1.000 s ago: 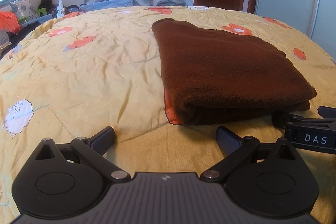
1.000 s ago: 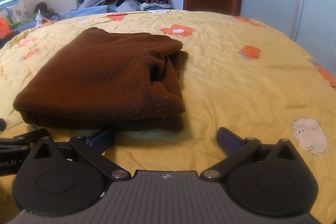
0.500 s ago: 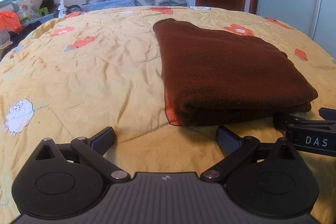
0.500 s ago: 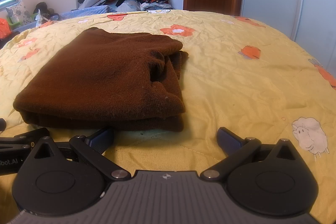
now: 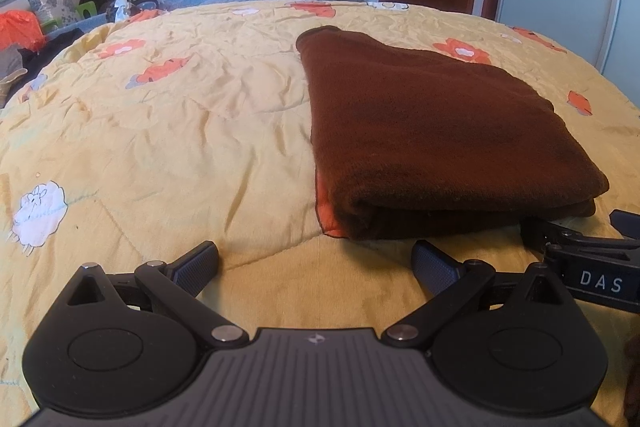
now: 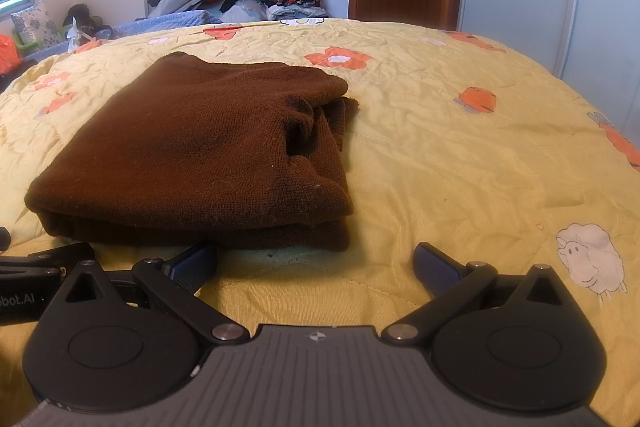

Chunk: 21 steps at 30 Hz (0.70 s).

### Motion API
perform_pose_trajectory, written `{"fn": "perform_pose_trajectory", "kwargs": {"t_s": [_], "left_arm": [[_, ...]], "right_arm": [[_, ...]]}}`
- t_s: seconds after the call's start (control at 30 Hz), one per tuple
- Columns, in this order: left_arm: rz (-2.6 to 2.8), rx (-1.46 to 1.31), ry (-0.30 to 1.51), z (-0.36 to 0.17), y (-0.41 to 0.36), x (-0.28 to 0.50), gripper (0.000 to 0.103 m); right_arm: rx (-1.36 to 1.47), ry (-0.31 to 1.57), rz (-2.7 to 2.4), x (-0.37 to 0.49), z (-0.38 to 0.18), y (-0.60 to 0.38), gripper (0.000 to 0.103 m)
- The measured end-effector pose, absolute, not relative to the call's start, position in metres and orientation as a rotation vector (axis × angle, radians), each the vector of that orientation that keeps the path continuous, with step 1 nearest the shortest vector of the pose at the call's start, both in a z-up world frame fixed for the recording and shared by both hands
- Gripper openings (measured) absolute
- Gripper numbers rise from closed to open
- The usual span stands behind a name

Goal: Fold small clothes

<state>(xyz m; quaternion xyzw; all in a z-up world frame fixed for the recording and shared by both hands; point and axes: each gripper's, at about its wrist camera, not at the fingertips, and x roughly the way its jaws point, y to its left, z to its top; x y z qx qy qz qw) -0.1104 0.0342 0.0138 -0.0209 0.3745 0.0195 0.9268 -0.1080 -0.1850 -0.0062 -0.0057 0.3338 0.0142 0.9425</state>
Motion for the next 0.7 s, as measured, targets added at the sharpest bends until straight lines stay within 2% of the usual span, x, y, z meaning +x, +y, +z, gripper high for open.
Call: {"fn": "perform_pose_trajectory", "kwargs": {"t_s": [0.23,0.4,0.57,0.7], "left_arm": [[0.006,-0.101,0.852,0.023,0.04,-0.109,0.103],[0.01,-0.115,0.882,0.025,0.034,-0.107,0.103],[0.043,-0.066,0.88,0.022,0.028,-0.105,0.103],[0.056,-0.049,0.868,0.021,0.026,-0.105,0.103]], "right_arm": [[0.013,0.837,0.09,-0.099,0.012,-0.195,0.103],[-0.039,0.815,0.126,-0.106,0.024,-0.185,0.103],[-0.022,0.901,0.134,-0.096,0.013,-0.188,0.103],[-0.049,0.882,0.125,-0.099,0.01,-0.183,0.103]]}}
